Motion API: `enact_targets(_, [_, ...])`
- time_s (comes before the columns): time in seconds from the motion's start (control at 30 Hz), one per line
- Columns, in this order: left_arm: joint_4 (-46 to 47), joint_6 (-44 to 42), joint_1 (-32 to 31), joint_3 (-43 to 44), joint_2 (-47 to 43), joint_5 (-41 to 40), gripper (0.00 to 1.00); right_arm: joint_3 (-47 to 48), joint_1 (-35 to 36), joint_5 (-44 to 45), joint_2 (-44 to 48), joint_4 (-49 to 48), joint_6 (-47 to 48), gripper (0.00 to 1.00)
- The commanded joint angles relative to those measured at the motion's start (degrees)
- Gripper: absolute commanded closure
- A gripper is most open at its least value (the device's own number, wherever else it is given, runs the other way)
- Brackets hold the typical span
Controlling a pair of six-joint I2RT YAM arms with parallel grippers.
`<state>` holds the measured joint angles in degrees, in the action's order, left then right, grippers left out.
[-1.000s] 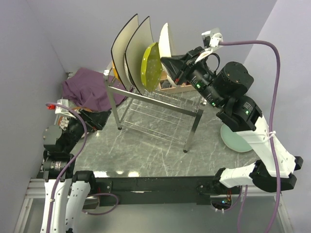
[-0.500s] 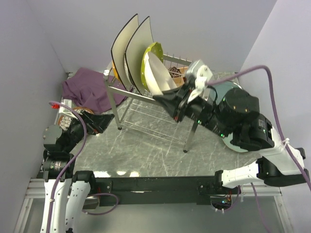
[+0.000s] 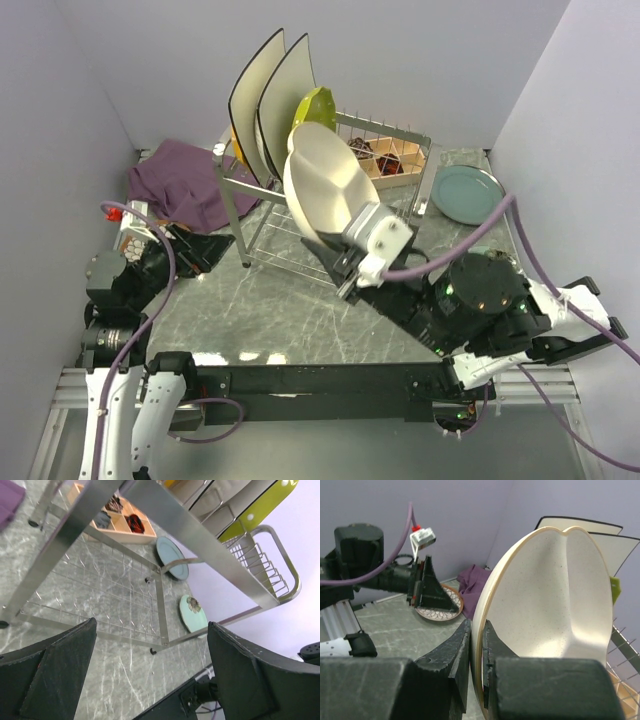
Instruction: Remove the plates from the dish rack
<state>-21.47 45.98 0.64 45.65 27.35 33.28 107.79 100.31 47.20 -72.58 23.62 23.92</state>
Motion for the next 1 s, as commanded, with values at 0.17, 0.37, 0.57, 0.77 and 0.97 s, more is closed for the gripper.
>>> enact_targets(0.17, [-7.34, -4.4, -0.12, 9.71, 2.96, -10.49, 0.02, -3.37, 6.29, 4.74, -1.95, -6.83, 5.44, 1.0])
enact_targets(0.37, [-11.3, -5.63, -0.03, 18.32, 5.51, -21.14, 0.0, -3.99, 7.18, -2.19, -5.98, 1.15, 0.26, 1.0])
enact_targets(0.57, [-15.08, -7.56, -0.12, 25.62, 9.38, -30.02, 0.0, -10.57, 7.18, -10.27, -7.5, 2.32, -2.3, 1.0])
enact_targets(0.77, [-17.37, -8.88, -0.03, 33.88, 14.21, -30.47, 0.0, -22.43, 7.18, -16.34, -6.88, -3.65, 0.77, 1.0])
enact_targets(0.97, [-15.18, -9.06, -0.03, 32.85, 13.96, -28.54, 0.01, -34.13, 6.92, -18.63, -5.82, -12.7, 5.69, 1.0])
